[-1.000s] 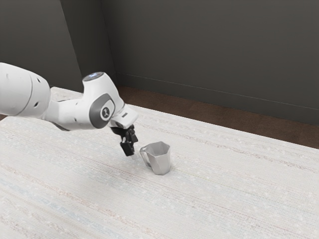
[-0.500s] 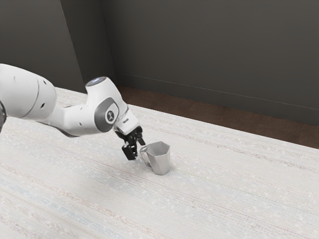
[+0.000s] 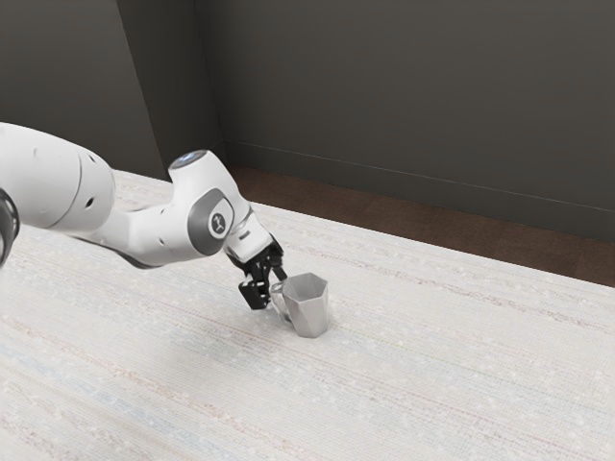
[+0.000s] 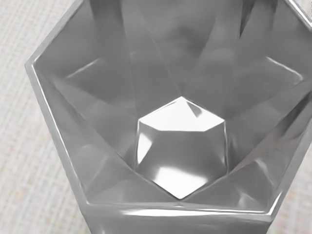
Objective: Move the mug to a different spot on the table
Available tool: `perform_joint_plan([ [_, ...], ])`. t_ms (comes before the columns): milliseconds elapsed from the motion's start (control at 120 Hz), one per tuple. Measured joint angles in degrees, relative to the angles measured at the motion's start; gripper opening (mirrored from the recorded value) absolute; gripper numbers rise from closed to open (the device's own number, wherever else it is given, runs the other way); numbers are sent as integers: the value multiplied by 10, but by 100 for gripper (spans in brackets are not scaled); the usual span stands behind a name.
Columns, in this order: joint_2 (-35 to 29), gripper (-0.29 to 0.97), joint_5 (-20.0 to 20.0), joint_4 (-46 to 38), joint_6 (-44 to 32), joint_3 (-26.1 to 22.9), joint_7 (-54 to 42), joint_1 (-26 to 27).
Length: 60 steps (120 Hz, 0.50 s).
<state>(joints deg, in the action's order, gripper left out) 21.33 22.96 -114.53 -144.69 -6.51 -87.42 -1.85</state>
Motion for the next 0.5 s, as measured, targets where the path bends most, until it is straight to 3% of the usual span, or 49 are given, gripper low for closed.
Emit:
perform_joint_plan([
  [500,5,43,16,6,-1,0,-29,0],
])
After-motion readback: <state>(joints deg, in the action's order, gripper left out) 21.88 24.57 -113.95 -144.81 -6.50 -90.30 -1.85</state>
